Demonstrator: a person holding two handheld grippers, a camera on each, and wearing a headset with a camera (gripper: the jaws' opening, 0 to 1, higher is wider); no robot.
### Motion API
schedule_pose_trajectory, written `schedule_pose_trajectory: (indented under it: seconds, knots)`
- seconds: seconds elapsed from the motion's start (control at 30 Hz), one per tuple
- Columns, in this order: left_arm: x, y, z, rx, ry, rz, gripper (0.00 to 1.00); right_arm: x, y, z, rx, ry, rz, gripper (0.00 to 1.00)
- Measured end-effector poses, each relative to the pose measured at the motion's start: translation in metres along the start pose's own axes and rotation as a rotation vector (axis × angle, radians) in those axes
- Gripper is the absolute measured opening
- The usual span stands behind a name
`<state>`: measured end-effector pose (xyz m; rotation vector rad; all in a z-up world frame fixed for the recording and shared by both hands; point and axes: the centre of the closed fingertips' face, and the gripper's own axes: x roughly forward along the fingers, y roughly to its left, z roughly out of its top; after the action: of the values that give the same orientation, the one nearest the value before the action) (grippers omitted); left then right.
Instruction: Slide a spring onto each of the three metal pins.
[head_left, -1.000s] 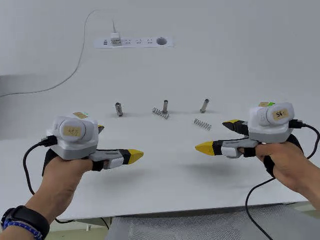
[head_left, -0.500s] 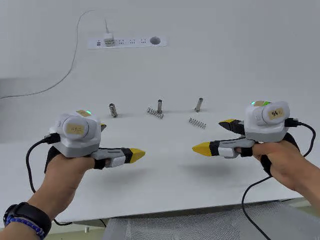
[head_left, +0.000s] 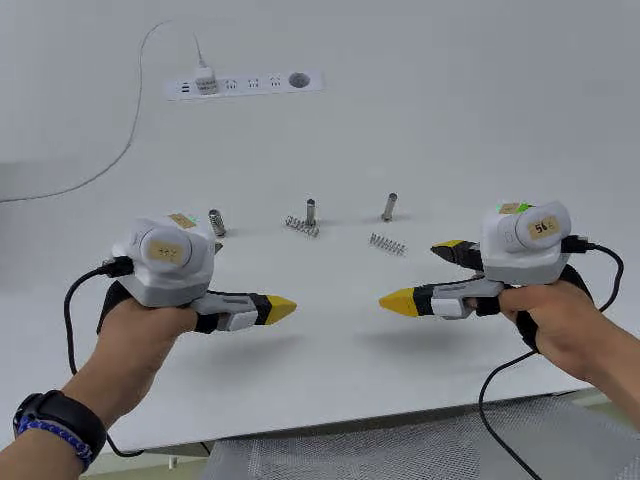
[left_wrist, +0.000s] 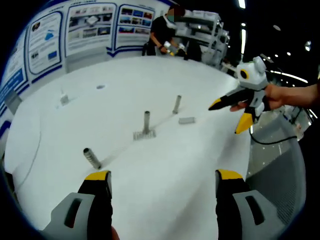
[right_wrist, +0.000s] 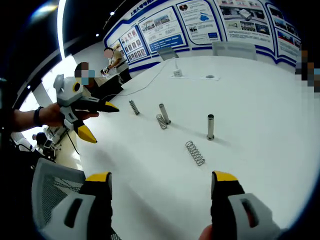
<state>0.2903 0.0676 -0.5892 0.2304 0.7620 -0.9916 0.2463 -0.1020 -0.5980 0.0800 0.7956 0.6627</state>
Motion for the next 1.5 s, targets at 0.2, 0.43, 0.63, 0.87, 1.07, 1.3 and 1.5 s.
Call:
schedule_pose_trajectory:
  seconds: [0.2, 0.43, 0.63, 0.87, 1.07, 1.3, 1.5]
  knots:
    - [0.010, -0.002, 0.004, 0.035, 0.018, -0.029, 0.86, 0.001, 0.000, -0.005, 0.005, 0.008, 0.006, 0.83]
    - [0.023, -0.005, 0.006, 0.079, 0.039, -0.057, 0.86, 0.003, 0.000, -0.006, 0.016, 0.003, 0.010, 0.83]
    - [0.032, -0.006, 0.010, 0.129, 0.059, -0.077, 0.86, 0.002, 0.002, -0.006, 0.019, 0.000, 0.011, 0.83]
    - [0.043, -0.008, 0.015, 0.194, 0.080, -0.101, 0.86, -0.001, 0.002, -0.008, 0.029, -0.003, 0.010, 0.83]
    - [0.054, -0.005, 0.018, 0.256, 0.106, -0.122, 0.85, -0.003, 0.003, -0.013, 0.037, -0.004, 0.009, 0.83]
    - [0.066, -0.001, 0.021, 0.346, 0.140, -0.147, 0.84, -0.005, 0.004, -0.019, 0.054, -0.006, 0.007, 0.83]
    - [0.076, 0.001, 0.023, 0.390, 0.157, -0.168, 0.84, -0.006, 0.004, -0.022, 0.066, -0.006, 0.005, 0.82]
